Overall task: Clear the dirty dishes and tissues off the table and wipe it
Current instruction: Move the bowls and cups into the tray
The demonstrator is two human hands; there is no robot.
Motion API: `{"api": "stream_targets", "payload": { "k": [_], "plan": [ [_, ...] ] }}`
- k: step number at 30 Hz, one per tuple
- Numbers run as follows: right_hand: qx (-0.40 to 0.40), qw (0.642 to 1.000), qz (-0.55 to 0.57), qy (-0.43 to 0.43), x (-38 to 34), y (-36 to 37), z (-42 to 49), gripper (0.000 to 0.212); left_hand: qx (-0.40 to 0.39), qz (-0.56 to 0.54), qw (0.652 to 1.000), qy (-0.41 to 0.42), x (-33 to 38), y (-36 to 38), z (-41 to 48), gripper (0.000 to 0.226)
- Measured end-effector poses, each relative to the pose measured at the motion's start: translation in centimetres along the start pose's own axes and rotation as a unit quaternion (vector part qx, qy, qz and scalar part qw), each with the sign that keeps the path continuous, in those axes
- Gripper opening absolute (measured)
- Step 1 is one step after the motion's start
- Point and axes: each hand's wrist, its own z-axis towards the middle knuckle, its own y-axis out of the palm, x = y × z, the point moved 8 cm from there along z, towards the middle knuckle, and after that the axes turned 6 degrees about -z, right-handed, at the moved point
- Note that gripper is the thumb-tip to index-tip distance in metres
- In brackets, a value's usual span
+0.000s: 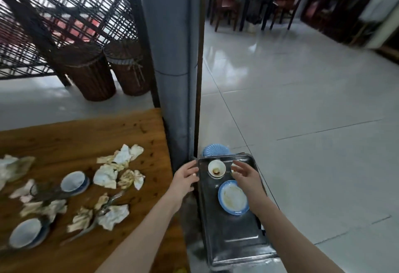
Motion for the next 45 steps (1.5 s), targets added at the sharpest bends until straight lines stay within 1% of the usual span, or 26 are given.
{"api": "stream_targets", "payload": {
  "k": [4, 8, 14, 19, 22, 24, 29, 33, 37, 41, 45],
  "plan": [
    [-0.005, 1.000, -0.008, -0.021, -1.8, 3.2, -3.7, 0.034, 0.003, -0.007, 1.000, 0.024, 0.7, -4.4, -4.6, 0.045],
    [-0.019, 0.999, -0.014, -0.026, -3.0, 6.5, -6.8, 0.032, 0.010, -0.013, 0.999, 0.028, 0.4, -8.7, -7.9, 0.043],
    [-0.071, 0.996, -0.035, -0.040, -4.6, 10.9, -10.3, 0.038, 0.050, -0.040, 0.998, 0.024, -1.3, -15.0, -11.7, 0.042],
    [-0.099, 0.993, -0.027, -0.054, -6.1, 13.9, -12.2, 0.035, 0.119, -0.081, 0.989, 0.034, -2.6, -19.4, -15.3, 0.040],
    [-0.146, 0.987, -0.028, -0.056, -6.0, 16.1, -13.3, 0.036, 0.159, -0.107, 0.981, 0.035, -3.9, -21.3, -17.4, 0.037],
    [-0.178, 0.981, -0.048, -0.056, -5.5, 17.8, -14.2, 0.037, 0.191, -0.121, 0.974, 0.035, -4.9, -22.5, -19.1, 0.034],
    [-0.219, 0.973, -0.073, -0.029, -4.2, 22.5, -16.7, 0.038, 0.258, -0.158, 0.953, 0.022, -7.9, -26.3, -23.4, 0.030],
    [-0.262, 0.960, -0.096, -0.032, -4.4, 27.5, -18.7, 0.036, 0.309, -0.176, 0.934, 0.023, -9.4, -30.6, -26.1, 0.033],
    [-0.267, 0.956, -0.116, -0.045, -5.0, 32.8, -19.8, 0.026, 0.317, -0.171, 0.932, 0.025, -10.0, -34.6, -27.4, 0.038],
    [-0.256, 0.957, -0.130, -0.041, -4.4, 38.1, -20.2, 0.030, 0.305, -0.174, 0.936, 0.013, -10.7, -39.2, -26.7, 0.039],
    [-0.247, 0.962, -0.116, 0.002, -2.9, 42.5, -21.2, 0.032, 0.285, -0.172, 0.943, -0.001, -11.1, -44.1, -25.4, 0.037]
  ]
}}
